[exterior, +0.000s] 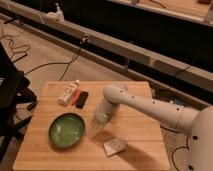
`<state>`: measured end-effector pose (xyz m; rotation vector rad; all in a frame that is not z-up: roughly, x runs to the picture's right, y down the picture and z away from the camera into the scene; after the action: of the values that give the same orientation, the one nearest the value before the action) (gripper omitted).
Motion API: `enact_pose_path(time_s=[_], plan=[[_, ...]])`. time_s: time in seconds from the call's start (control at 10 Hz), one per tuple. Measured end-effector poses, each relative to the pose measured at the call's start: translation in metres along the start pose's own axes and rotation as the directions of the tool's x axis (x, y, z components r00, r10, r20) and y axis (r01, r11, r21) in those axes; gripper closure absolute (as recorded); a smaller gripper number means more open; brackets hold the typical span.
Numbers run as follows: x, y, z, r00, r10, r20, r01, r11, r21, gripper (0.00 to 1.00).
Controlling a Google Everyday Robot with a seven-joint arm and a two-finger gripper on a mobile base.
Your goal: Push the ceramic bowl across the table
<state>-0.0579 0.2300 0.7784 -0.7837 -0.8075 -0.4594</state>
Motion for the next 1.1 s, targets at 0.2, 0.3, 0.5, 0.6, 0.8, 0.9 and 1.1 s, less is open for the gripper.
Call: enact_pose_path(time_s=[0.2,0.3,0.5,0.6,0.8,0.9,1.1], plan=[[0.000,0.000,0.019,1.000,-0.009,0.012,0.010,1.000,-0.026,1.00],[0.000,0.000,0.029,1.000,-0.014,0.019,0.015,0.999,-0.040,1.00],[0.001,-0.008,0.040,0.999,-0.023,0.026,0.025,0.999,-0.049,1.00],[0.001,-0.014,0.041,0.999,-0.034,0.025,0.035,0.998,-0.049,1.00],[-0.004,-0.031,0.042,0.997,-0.069,0.019,0.070,0.997,-0.045,1.00],[-0.007,-0.039,0.044,0.996,-0.085,0.021,0.086,0.995,-0.043,1.00],[-0.018,-0.054,0.053,0.991,-0.126,0.039,0.128,0.990,-0.055,1.00]])
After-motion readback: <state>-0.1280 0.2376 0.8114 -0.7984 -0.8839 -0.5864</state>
